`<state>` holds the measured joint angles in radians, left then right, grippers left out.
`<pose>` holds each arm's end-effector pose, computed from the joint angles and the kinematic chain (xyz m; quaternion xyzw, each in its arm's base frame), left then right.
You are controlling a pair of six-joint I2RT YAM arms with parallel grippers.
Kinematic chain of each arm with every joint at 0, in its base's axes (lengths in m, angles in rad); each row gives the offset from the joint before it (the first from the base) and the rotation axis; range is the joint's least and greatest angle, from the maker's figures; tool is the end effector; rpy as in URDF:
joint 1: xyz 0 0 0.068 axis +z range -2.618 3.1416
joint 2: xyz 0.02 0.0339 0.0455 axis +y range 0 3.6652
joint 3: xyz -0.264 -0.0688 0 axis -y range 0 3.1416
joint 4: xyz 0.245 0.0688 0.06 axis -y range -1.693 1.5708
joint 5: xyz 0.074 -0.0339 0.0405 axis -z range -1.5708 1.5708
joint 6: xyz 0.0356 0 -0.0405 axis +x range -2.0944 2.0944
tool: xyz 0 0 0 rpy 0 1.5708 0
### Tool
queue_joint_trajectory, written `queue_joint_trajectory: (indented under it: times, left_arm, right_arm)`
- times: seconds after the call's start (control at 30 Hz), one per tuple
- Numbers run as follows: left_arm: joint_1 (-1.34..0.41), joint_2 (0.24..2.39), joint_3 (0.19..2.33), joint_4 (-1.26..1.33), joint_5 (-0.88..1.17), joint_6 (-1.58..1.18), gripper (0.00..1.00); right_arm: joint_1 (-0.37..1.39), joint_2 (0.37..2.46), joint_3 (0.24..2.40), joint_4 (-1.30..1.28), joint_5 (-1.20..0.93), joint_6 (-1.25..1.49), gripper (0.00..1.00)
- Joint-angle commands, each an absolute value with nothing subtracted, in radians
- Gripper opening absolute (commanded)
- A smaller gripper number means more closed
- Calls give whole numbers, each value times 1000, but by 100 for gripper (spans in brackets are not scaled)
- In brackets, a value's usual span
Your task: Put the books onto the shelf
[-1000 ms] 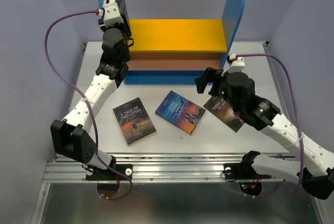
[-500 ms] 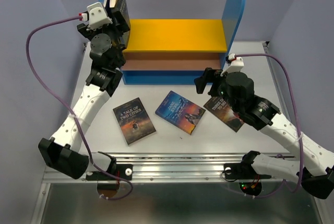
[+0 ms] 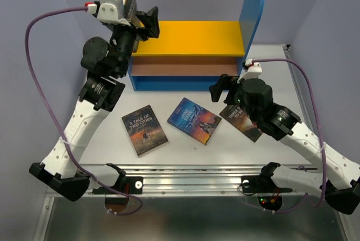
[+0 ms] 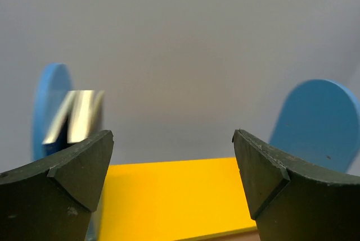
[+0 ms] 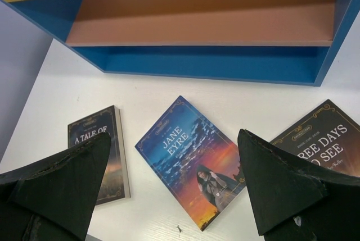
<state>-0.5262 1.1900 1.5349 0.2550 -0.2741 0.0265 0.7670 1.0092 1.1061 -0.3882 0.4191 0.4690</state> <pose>0.1964 -0.1029 0.5590 0.0099 0.4777 -0.1549 0.8647 0.1681 0.1419 0.3898 0.0063 0.7944 0.2023 0.5726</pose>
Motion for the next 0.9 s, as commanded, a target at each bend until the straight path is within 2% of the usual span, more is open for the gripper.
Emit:
queue_joint_trajectory:
  times: [0.0, 0.13, 0.5, 0.7, 0.87]
  left_arm:
    - [-534, 1299, 1643, 143, -29, -37, 99]
    - [-534, 1423, 1704, 117, -34, -54, 99]
    - [-505, 1715, 1947, 12, -287, -15, 99]
    - [-450, 1819, 2049, -15, -422, -35, 99]
    - [-416, 1879, 2097, -31, -426, -37, 99]
  right_arm:
    - [767, 982, 1089, -370, 440, 485, 100]
    - [767, 956, 1080, -370, 451, 485, 100]
    - [767, 962, 1085, -377, 463, 488, 100]
    - [767, 968, 1083, -379, 454, 494, 100]
    - [767, 977, 1091, -379, 456, 495, 100]
